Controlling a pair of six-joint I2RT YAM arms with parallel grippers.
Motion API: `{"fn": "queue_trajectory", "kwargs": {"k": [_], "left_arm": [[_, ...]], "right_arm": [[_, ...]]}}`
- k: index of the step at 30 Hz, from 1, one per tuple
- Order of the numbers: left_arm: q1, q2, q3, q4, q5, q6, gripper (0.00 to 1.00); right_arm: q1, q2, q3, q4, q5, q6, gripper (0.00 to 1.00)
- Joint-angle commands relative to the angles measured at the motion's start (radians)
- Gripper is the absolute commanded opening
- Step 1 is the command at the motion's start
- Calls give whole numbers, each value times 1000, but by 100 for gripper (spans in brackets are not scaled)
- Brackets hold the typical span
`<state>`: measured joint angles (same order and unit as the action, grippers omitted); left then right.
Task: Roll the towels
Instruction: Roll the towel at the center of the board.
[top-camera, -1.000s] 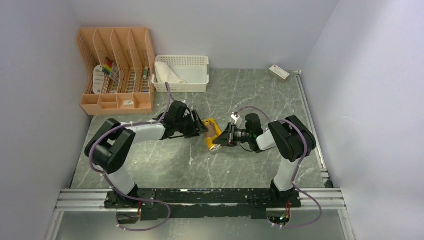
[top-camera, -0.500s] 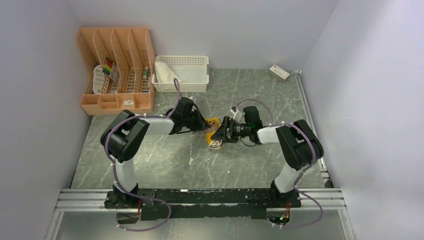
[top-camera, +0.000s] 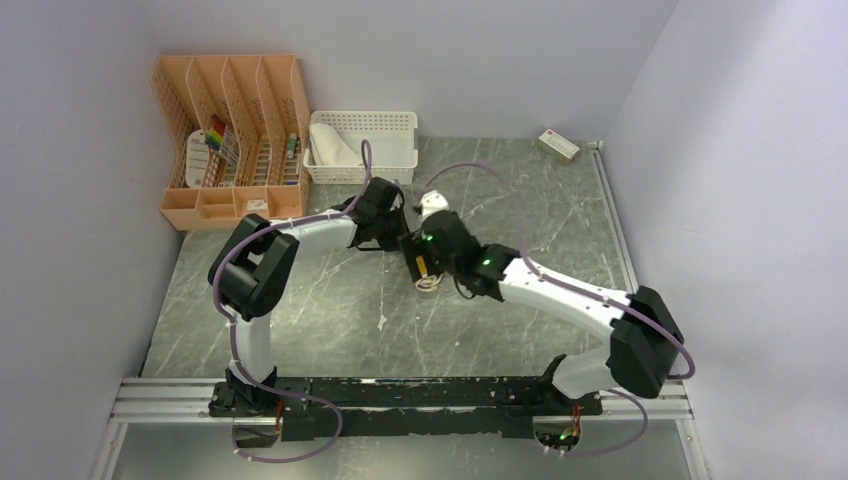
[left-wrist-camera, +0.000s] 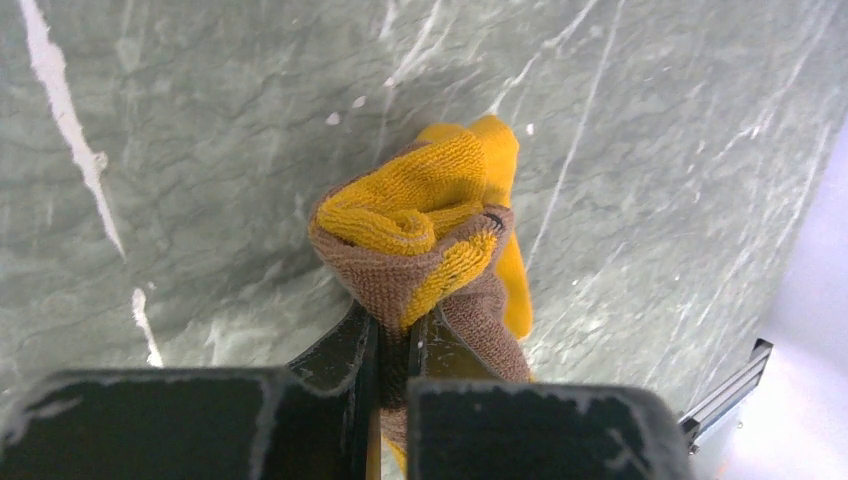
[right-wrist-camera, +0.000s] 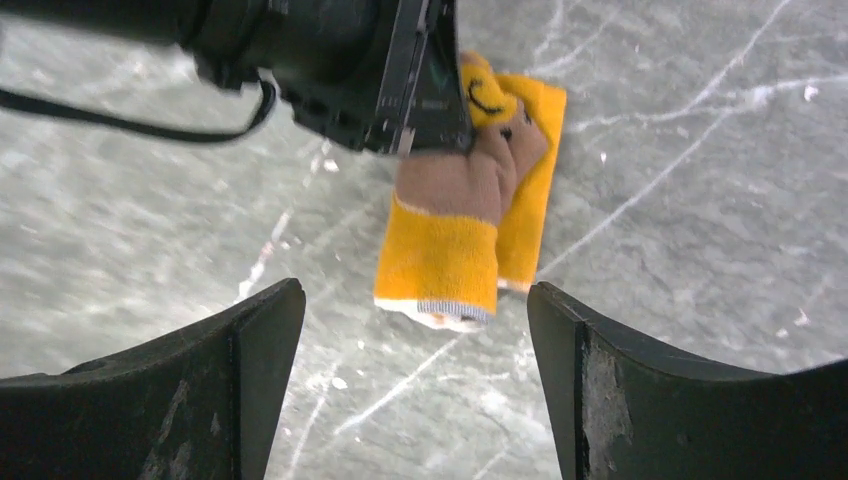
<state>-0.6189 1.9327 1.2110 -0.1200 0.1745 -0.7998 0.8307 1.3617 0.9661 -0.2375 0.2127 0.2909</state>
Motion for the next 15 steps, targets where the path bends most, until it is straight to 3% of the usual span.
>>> {"fn": "queue_trajectory", "kwargs": {"k": [1,5,15], "left_arm": [[-5,-24,8,-123,-61,33,7],[-5,-22,-6,-116,-44,24,7],[-5,-7,-20,-106,-9,27,7]], "right_arm": [[129,112,15,-158,325,-50,82],[195,206,24,-133,369,-20,82],[218,327,86,-67,464,-18,81]]}}
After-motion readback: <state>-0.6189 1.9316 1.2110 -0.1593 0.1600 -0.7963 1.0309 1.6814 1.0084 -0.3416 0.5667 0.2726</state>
